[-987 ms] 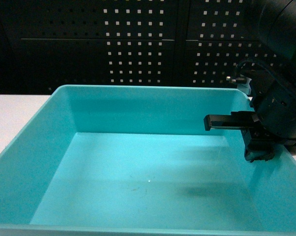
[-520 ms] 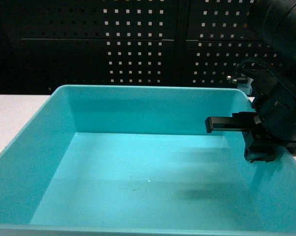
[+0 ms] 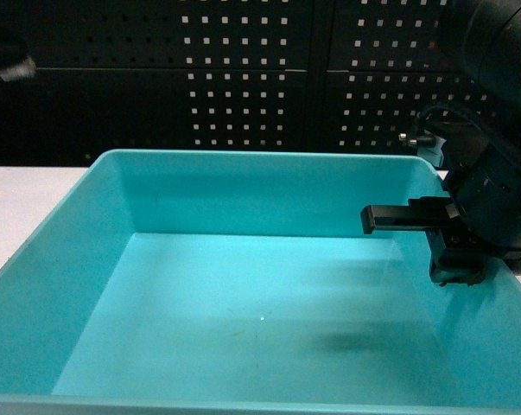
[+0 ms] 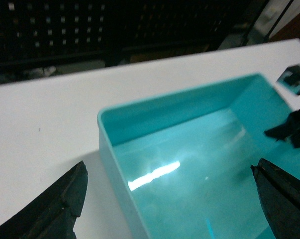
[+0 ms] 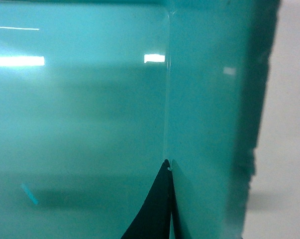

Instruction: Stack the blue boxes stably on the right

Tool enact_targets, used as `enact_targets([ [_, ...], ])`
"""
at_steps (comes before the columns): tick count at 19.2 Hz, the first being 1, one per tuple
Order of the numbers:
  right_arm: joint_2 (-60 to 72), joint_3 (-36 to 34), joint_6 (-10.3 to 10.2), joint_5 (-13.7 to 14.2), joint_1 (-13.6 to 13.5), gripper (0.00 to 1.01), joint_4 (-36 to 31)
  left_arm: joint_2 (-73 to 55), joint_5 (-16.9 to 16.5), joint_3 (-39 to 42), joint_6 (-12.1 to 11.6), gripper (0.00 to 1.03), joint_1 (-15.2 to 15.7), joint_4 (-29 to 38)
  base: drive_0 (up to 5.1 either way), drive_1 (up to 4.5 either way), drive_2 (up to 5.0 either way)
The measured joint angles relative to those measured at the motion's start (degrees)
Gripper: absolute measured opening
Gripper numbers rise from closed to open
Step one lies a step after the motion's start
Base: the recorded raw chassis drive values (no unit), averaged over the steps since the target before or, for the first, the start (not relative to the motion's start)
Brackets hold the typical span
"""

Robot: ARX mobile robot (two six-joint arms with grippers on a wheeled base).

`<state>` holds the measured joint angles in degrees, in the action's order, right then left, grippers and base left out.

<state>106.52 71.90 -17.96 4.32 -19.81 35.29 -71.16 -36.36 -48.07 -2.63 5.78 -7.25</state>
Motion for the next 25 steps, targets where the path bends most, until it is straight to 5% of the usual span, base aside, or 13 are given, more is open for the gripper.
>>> enact_targets([
  [3, 0.0, 0.0, 0.0, -0.02, 0.0, 0.02, 0.04, -6.12, 6.56, -1.18, -6.62, 0.98, -3.02, -8.66, 0.0, 0.0, 0.0],
  [4, 0.0, 0.0, 0.0, 0.0, 0.0, 0.02, 0.0, -7.8, 8.55, -1.27, -7.67, 0.98, -3.69, -7.69, 0.0, 0.0, 0.0],
  [7, -0.02, 0.0, 0.0, -0.04, 0.0, 0.02, 0.0, -14.6, 9.38, -8.15, -8.52, 0.98, -5.09, -18.45, 0.0, 0.0, 0.0],
  [11, -0.02, -0.02, 0.0, -0.04, 0.0, 0.02, 0.02, -21.51, 11.28, -15.02, -6.1, 0.98, -8.87, -28.3, 0.0, 0.0, 0.0],
  [17, -0.02, -0.02, 0.0, -0.07, 0.0, 0.02, -0.02, -24.28, 17.79, -18.75, -0.83, 0.98, -11.93, -26.82, 0.0, 0.0, 0.0],
  [25, -0.09, -0.04, 0.0, -0.09, 0.0, 0.02, 0.0, -26.08, 20.76, -17.18, 1.6, 0.98, -14.23, -25.88, 0.0, 0.0, 0.0],
])
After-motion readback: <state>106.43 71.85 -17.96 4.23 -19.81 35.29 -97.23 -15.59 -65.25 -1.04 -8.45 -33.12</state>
